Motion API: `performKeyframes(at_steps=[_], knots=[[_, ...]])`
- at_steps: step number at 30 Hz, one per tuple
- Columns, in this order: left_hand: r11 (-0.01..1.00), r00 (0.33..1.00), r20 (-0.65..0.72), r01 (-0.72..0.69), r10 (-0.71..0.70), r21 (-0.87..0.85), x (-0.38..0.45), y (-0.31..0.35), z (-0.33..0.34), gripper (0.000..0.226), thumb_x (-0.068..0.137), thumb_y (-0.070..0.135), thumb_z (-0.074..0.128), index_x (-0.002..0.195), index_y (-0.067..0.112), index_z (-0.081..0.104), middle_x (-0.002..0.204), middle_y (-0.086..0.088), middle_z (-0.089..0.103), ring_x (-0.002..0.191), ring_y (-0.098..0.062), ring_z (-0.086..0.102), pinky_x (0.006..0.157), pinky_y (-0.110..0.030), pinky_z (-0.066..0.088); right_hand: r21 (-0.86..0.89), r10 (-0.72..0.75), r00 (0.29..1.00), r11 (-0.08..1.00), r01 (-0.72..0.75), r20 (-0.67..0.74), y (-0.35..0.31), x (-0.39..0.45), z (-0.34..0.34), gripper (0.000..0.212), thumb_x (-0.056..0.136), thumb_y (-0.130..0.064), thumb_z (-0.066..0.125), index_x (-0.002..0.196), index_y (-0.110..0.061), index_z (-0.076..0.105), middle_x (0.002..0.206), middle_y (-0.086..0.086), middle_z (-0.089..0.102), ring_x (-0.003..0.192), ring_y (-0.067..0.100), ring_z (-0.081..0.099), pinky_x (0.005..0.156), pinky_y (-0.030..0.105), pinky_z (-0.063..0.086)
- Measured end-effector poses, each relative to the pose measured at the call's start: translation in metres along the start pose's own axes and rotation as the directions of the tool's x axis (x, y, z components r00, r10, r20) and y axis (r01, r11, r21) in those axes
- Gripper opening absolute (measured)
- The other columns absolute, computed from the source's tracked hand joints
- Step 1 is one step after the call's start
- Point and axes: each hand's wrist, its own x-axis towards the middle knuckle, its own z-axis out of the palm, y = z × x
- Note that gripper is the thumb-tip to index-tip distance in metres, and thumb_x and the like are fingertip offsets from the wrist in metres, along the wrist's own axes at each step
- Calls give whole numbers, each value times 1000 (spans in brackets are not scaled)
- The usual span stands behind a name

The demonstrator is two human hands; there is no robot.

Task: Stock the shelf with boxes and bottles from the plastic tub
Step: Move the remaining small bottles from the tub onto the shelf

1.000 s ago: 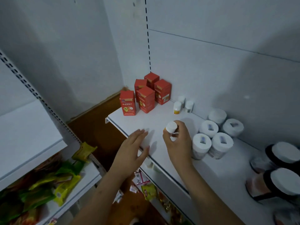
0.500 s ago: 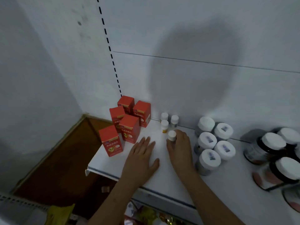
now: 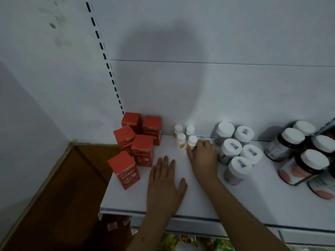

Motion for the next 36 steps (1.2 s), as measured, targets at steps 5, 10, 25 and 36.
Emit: performKeyframes(at_steps=[5, 10, 25, 36], knots=[[1000, 1000, -7, 7, -7, -24, -1, 2, -1, 72, 93, 55, 29, 154, 18, 32, 164, -5, 19, 152, -21, 15, 123, -36, 6, -58, -5, 1000, 998, 6, 16, 2, -5, 1, 37, 87, -42, 52, 88, -7, 61, 87, 16, 57, 80, 34, 52, 73, 42, 41], [1000, 1000, 27, -1, 1, -2, 0, 3, -6, 74, 92, 57, 23, 154, 16, 33, 163, -8, 22, 151, -23, 18, 122, -37, 9, 49, 4, 995, 999, -9, 95, 4, -34, -13, 38, 88, -32, 63, 111, -1, 62, 112, 19, 60, 101, 36, 55, 90, 43, 45], [896, 953, -5, -286, 303, -341, -121, 183, 6, 25, 86, 21, 63, 110, 24, 69, 111, 15, 60, 103, -3, 53, 93, -21, 44, 296, 146, 989, 945, -136, -11, 187, -197, -240, 50, 99, -49, 41, 136, -19, 54, 131, -3, 57, 122, 10, 48, 101, 17, 33], [642, 623, 207, -634, 754, -432, -237, 447, 83, 39, 96, 32, 56, 135, 34, 55, 133, 20, 47, 123, 2, 40, 105, -13, 25, 109, 429, 895, 902, -417, -123, 396, -357, -402, 57, 102, -54, 38, 146, -18, 43, 149, -1, 44, 138, 14, 36, 115, 30, 31]])
